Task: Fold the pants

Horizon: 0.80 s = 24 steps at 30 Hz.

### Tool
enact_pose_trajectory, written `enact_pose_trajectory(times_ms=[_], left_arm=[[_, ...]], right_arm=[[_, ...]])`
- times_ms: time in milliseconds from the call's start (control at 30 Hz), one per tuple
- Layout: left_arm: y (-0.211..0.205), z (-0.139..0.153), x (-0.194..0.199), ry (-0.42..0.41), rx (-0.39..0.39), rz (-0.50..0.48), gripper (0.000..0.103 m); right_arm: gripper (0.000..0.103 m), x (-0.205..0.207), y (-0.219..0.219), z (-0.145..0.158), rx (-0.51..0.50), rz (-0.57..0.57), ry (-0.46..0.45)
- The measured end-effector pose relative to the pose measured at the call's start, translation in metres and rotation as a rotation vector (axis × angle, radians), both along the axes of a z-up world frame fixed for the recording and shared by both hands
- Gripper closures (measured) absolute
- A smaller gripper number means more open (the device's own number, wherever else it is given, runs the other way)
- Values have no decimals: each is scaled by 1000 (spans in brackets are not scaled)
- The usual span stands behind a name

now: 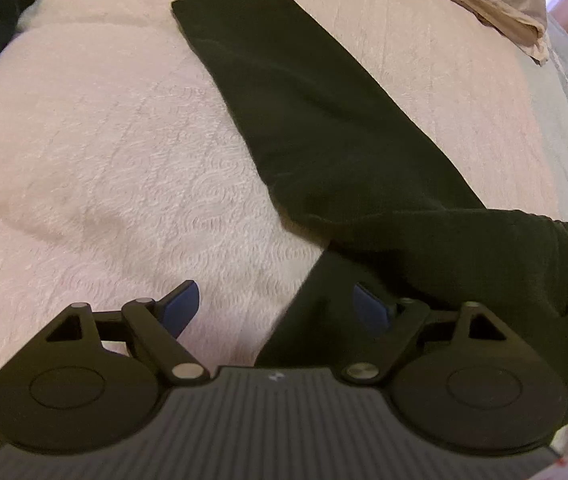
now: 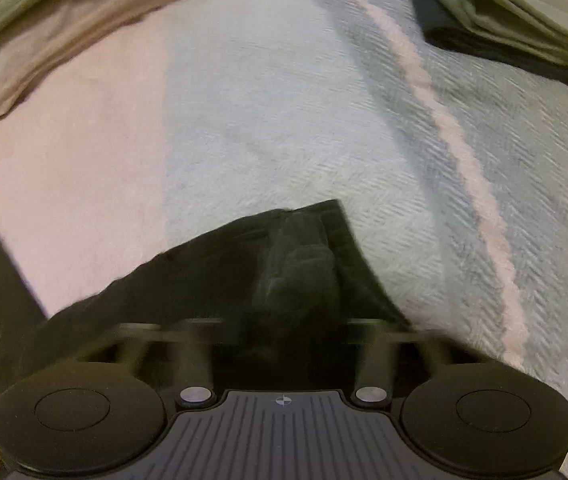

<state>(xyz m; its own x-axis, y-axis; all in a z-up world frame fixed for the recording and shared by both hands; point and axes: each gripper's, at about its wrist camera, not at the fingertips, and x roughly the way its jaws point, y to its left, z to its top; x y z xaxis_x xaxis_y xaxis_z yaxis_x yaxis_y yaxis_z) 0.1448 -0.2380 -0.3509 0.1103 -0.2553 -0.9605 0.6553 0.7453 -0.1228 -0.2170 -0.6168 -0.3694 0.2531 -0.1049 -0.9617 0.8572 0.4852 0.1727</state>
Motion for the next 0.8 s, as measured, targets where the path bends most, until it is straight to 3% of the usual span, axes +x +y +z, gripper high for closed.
enact_pose_trajectory(times_ms=[167, 267, 333, 400, 500, 600, 700, 800], left_arm=[[1, -3, 11, -16, 13, -26, 23], [5, -5, 20, -12, 16, -11, 23], [6, -7, 26, -9, 25, 0, 23], [4, -9, 33, -6, 33, 9, 23], [-1, -6, 45, -19, 25, 17, 23], [-8, -4, 58, -37, 11, 40, 23], [-17, -7, 74, -27, -10, 75, 23], [-26, -12, 89, -18, -39, 107, 23]], right_arm=[[96, -92, 47, 41, -106, -143, -31], [100, -175, 96, 42, -87, -328, 138], [93, -216, 120, 25, 12, -394, 191], [75, -234, 125, 24, 50, -443, 178], [48, -221, 106, 51, -154, -384, 156], [37, -187, 78, 77, -359, -268, 38], [36, -135, 47, 57, -354, -52, -82], [36, -88, 19, 8, -276, 134, -96]])
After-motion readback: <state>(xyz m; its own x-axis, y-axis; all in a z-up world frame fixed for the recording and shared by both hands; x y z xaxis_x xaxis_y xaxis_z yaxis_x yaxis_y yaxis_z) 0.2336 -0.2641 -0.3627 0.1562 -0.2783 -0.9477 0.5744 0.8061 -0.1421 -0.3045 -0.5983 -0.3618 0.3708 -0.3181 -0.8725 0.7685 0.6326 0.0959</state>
